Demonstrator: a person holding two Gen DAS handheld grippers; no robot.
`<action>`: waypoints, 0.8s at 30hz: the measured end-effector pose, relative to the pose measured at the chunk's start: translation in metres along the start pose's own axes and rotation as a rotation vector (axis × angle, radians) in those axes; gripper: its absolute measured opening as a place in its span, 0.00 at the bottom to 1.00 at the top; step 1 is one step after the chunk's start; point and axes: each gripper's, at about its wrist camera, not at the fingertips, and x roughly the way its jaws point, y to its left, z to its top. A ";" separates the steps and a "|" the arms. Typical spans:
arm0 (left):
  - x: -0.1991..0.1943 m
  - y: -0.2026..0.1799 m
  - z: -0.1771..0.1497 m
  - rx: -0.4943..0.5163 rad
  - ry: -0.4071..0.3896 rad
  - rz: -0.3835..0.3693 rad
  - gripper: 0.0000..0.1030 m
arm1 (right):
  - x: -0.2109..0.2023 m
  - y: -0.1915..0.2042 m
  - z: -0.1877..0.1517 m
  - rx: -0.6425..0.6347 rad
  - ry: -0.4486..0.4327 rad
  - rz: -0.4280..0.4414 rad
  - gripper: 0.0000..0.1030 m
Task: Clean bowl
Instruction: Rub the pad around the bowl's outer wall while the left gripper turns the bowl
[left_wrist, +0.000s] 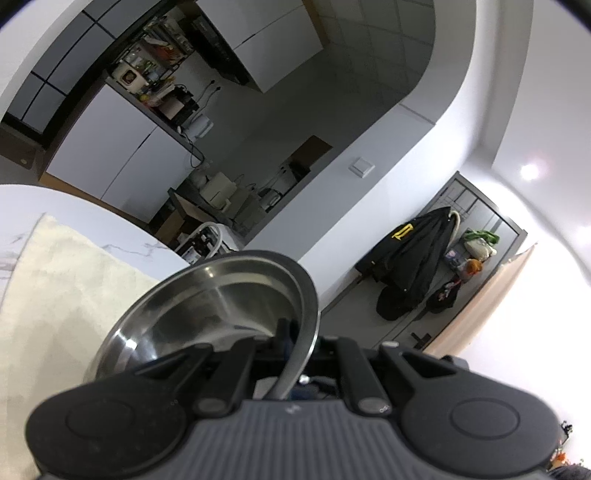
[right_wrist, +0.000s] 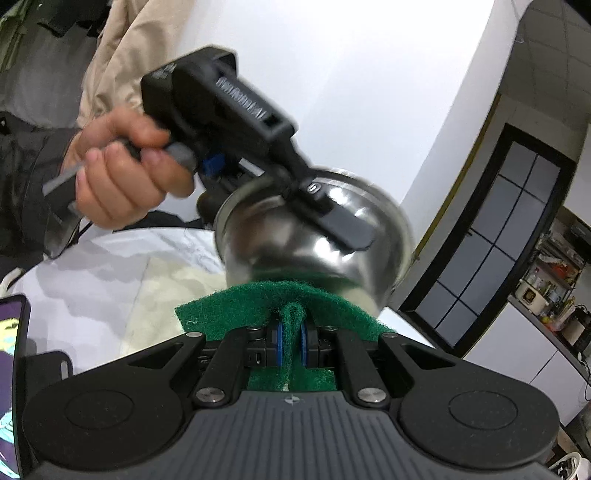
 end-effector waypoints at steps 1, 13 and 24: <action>0.000 0.000 0.000 0.000 0.001 -0.003 0.05 | 0.000 -0.002 0.000 0.008 -0.001 -0.013 0.09; -0.003 -0.008 0.002 0.002 -0.012 -0.054 0.06 | 0.012 -0.003 -0.010 0.004 0.048 -0.011 0.09; -0.009 0.005 0.005 -0.021 -0.034 0.001 0.06 | -0.001 0.005 0.002 -0.001 -0.035 0.048 0.09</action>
